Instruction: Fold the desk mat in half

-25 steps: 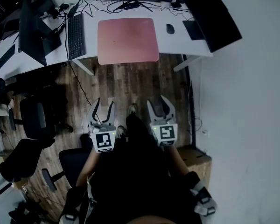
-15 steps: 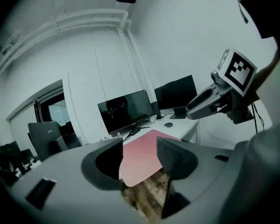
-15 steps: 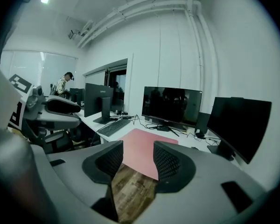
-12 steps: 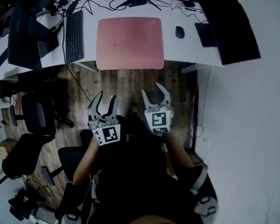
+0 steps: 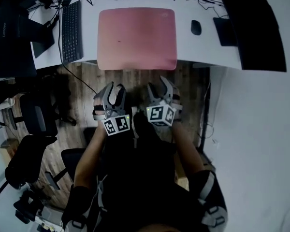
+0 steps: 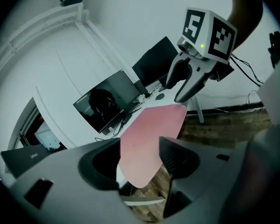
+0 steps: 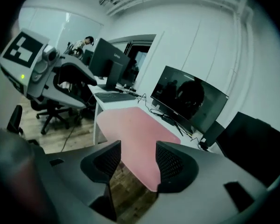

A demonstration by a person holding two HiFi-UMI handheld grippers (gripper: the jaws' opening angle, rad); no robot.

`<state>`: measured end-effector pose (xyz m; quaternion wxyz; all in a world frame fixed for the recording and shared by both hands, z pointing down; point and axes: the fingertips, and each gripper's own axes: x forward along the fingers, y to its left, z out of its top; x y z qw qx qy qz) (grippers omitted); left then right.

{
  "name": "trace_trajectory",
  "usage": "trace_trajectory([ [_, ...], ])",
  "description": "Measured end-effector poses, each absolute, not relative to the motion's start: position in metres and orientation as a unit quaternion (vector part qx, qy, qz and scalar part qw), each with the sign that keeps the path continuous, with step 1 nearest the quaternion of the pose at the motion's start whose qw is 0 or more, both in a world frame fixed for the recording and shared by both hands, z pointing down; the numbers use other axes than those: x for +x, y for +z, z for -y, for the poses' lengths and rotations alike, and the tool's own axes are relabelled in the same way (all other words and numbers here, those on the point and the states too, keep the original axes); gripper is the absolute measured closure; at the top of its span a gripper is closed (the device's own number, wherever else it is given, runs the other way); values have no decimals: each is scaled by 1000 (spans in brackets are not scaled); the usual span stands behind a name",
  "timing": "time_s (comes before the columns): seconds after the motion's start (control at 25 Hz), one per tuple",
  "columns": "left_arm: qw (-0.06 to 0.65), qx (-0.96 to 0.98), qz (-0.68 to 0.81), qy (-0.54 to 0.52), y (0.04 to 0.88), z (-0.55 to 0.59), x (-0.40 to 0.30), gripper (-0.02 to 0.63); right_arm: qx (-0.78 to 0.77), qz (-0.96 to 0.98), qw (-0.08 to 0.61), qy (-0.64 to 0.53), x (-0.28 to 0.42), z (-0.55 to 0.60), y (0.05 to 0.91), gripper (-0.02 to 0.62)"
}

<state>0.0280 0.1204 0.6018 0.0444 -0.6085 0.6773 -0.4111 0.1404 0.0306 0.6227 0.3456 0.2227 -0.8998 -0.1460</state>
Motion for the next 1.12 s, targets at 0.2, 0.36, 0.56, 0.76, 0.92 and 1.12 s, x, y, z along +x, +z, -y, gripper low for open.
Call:
trace_trajectory([
  [0.2,63,-610,-659,-436,657,-97,16,364,214,842,427,-251,135,-10,685,362],
  [0.36,76,-610,-643,-456,700,-93,13,359,212,802,465,-311,138,-4,734,354],
  [0.56,92,-590,-635,-490,748,-85,-1,350,213,773,475,-362,137,9,775,347],
  [0.76,131,-556,-621,-537,788,-74,-16,336,223,758,455,-410,129,21,792,341],
  [0.92,160,-529,-613,-565,807,-65,-27,330,241,750,439,-432,124,29,800,336],
  [1.12,198,-482,-623,-584,807,-50,-48,328,262,734,438,-448,116,36,807,337],
])
